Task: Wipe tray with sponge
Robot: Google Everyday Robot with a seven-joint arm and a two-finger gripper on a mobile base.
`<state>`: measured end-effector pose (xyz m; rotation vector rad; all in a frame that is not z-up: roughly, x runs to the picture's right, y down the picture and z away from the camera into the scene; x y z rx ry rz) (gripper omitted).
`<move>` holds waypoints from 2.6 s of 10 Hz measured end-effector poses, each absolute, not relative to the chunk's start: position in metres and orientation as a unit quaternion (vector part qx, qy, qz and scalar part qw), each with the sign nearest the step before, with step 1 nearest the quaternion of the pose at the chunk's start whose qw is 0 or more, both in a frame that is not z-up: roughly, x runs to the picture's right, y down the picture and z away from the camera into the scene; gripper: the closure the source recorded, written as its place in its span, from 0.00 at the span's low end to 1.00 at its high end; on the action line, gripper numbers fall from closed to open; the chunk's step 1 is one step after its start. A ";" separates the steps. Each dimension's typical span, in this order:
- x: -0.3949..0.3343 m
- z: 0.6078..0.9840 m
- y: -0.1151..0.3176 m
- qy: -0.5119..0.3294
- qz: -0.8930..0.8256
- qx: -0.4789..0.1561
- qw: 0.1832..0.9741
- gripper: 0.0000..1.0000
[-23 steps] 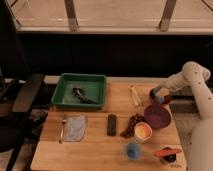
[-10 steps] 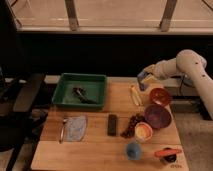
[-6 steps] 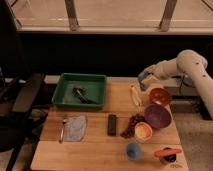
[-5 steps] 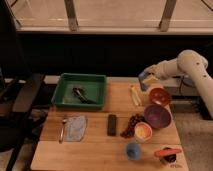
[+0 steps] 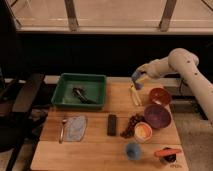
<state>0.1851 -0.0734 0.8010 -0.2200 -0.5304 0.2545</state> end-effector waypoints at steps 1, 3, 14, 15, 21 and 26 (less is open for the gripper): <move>0.158 0.800 -0.075 -0.271 0.103 -0.107 0.951 1.00; 0.113 0.800 -0.078 -0.292 0.068 -0.109 0.948 1.00; -0.032 0.803 -0.089 -0.376 -0.026 -0.152 0.913 1.00; -0.031 0.804 -0.089 -0.375 -0.026 -0.152 0.914 1.00; -0.073 0.835 -0.095 -0.371 -0.073 -0.134 0.916 1.00; -0.081 0.894 -0.069 -0.406 -0.044 -0.157 0.899 1.00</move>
